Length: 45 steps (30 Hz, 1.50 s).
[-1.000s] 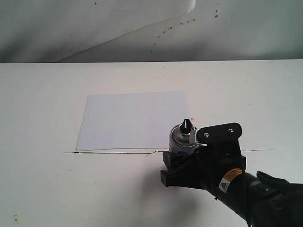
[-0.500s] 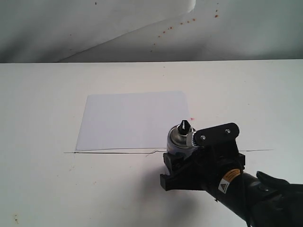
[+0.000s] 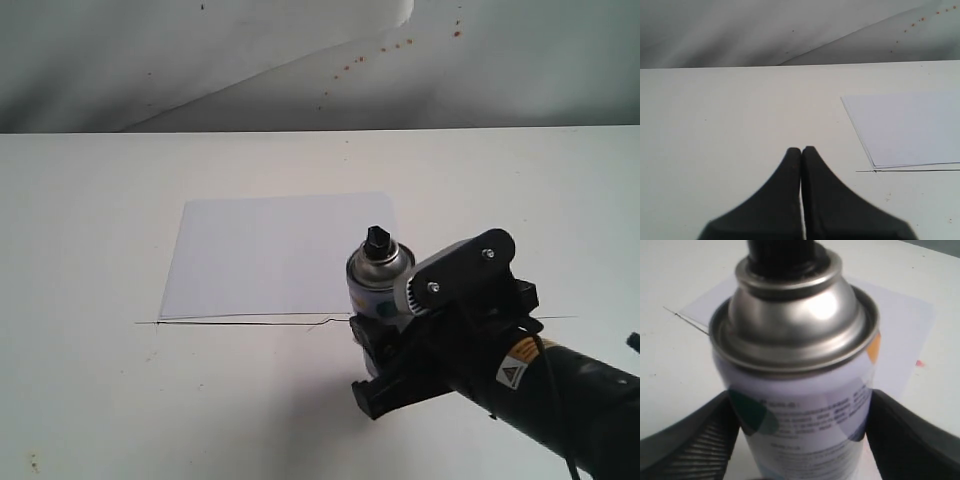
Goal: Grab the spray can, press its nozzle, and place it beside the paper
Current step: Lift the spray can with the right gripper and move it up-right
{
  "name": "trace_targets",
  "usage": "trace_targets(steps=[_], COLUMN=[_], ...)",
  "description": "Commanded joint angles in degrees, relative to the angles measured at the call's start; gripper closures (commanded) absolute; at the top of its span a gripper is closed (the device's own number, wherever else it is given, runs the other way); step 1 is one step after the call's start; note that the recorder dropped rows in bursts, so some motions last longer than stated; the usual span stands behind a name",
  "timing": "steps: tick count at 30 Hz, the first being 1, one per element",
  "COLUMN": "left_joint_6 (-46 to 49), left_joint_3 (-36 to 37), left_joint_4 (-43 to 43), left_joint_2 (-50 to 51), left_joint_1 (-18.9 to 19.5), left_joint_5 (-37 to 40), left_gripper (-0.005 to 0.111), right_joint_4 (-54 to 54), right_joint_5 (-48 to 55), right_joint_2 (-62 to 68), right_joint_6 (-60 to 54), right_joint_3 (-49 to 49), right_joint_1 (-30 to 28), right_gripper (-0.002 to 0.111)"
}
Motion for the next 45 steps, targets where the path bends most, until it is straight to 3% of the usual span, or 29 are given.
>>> trace_targets(steps=[1, 18, 27, 35, 38, 42, 45], left_joint_6=[-0.07, -0.07, -0.07, -0.07, -0.07, -0.07, -0.07], left_joint_3=[0.29, 0.29, 0.29, 0.29, 0.29, 0.29, 0.29], left_joint_4=[-0.03, -0.03, -0.03, -0.03, -0.03, -0.03, -0.03], left_joint_2=[-0.27, -0.27, -0.27, -0.27, -0.27, -0.27, -0.27], left_joint_1=[-0.31, -0.31, -0.31, -0.31, -0.31, -0.31, -0.31], left_joint_5=[-0.84, -0.84, -0.84, -0.84, -0.84, -0.84, -0.84], left_gripper=[0.107, 0.107, 0.107, 0.107, 0.107, 0.107, 0.107], right_joint_4=[0.64, 6.39, 6.85, 2.84, 1.57, -2.01, -7.80], right_joint_5=[0.64, 11.83, 17.75, 26.79, 27.55, 40.69, 43.42], right_joint_2=[-4.98, -17.00, -17.00, -15.79, -11.95, -7.17, -7.02], right_joint_6=[-5.96, -20.09, -19.98, -23.79, -23.55, -23.55, -23.55], right_joint_3=[-0.40, -0.40, -0.58, -12.68, -13.90, -18.48, -21.43], right_joint_1=[0.03, 0.03, 0.03, -0.10, -5.01, -14.09, -15.35], right_gripper=[0.108, 0.108, 0.108, 0.108, 0.108, 0.108, 0.108])
